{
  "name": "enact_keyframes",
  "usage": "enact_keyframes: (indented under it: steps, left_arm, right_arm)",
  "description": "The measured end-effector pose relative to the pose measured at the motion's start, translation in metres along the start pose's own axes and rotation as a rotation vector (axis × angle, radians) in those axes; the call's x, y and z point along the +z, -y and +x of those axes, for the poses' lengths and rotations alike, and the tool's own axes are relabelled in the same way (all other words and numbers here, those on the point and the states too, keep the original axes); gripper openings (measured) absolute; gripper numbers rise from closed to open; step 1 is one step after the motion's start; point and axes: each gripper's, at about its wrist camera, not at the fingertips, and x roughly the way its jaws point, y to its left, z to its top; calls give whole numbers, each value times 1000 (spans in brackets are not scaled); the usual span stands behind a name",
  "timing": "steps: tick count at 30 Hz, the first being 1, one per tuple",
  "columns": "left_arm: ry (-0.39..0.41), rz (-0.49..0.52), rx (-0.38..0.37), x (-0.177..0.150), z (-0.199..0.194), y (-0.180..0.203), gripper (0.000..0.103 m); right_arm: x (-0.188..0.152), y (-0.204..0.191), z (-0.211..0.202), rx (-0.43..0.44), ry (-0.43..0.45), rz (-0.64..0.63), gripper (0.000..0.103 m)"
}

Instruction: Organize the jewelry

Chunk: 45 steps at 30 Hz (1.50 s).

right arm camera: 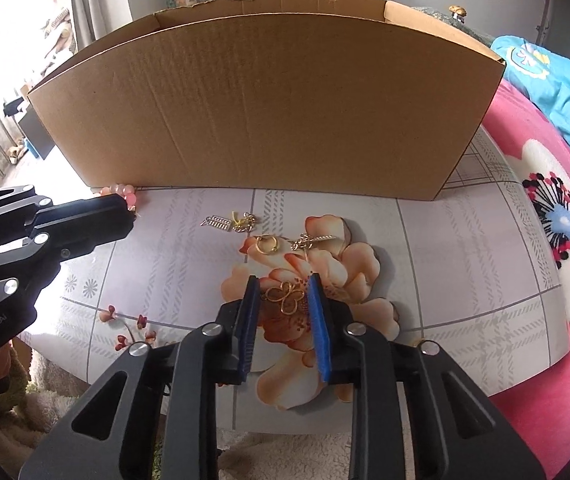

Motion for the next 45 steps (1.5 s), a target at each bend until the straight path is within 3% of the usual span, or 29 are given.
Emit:
enact_keyframes:
  steps: [9, 10, 18, 21, 23, 28, 30, 32, 34, 45]
  left_arm:
    - [2, -3, -3, -2, 1, -3, 6]
    - [2, -3, -1, -2, 1, -3, 6]
    - [0, 7, 3, -1, 3, -2, 6]
    - [0, 6, 0, -1, 3, -1, 6]
    - [-2, 6, -5, 0, 4, 1, 6]
    - [-14, 8, -16, -1, 10, 6, 6]
    - [-18, 8, -18, -3, 11, 8, 6]
    - [-21, 6, -21, -4, 11, 8, 6]
    - [-22, 7, -24, -4, 12, 8, 6]
    - [-23, 9, -31, -5, 14, 8, 6]
  right_arm:
    - [1, 6, 1, 26, 8, 30, 19]
    - [1, 6, 1, 34, 5, 30, 2]
    - [2, 19, -7, 61, 5, 58, 2]
    - [1, 21, -11, 47, 13, 46, 10]
    - [3, 23, -9, 40, 2, 40, 27]
    - [6, 21, -5, 14, -47, -2, 27]
    - [10, 21, -4, 16, -69, 2, 25]
    - [15, 23, -4, 30, -94, 17, 12]
    - [20, 29, -3, 50, -116, 49, 6]
    - [29, 44, -3, 95, -137, 78, 5]
